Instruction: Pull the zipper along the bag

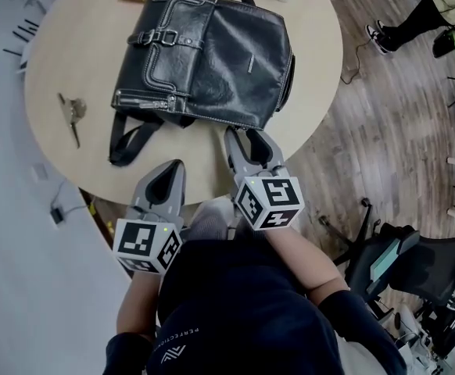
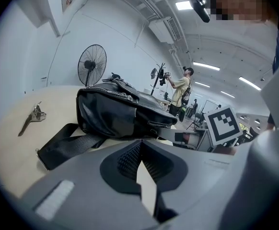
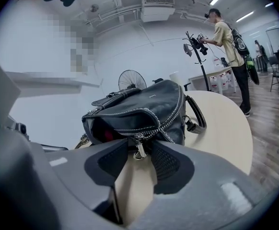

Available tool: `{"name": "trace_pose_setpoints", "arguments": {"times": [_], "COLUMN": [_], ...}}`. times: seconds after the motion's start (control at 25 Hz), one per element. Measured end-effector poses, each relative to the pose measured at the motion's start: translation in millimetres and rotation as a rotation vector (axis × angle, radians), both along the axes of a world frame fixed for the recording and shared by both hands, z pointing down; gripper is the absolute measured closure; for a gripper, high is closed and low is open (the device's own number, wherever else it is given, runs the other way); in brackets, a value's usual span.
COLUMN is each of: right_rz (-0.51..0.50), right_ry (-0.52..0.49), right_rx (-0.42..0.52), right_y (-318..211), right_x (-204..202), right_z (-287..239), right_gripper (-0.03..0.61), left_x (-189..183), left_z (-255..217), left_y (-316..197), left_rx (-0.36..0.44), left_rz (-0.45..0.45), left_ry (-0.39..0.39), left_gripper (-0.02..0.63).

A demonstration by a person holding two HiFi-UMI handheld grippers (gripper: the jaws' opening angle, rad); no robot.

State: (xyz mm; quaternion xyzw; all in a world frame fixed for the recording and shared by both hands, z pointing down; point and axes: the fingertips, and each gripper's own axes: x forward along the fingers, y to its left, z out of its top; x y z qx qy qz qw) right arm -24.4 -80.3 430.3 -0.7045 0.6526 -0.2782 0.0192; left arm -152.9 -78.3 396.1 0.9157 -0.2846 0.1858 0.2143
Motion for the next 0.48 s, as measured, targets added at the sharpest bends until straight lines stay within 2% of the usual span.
{"name": "trace_pose_setpoints", "arguments": {"times": [0.2,0.48], "right_rz": [0.035,0.006], "right_ry": [0.001,0.026], "right_rx": [-0.026,-0.066], "right_y": [-1.5,7.3], "right_x": [4.6,1.5], "right_z": [2.1,6.2], "right_gripper": [0.454,0.521], "left_x": [-0.2,0.5], "left_z": [-0.1,0.7], "left_y": [-5.4,-8.6], "left_rx": [0.001,-0.004], "left_rz": [-0.001,-0.006], "left_ry": [-0.001,0.005], "left_gripper": [0.594,0.594]}}
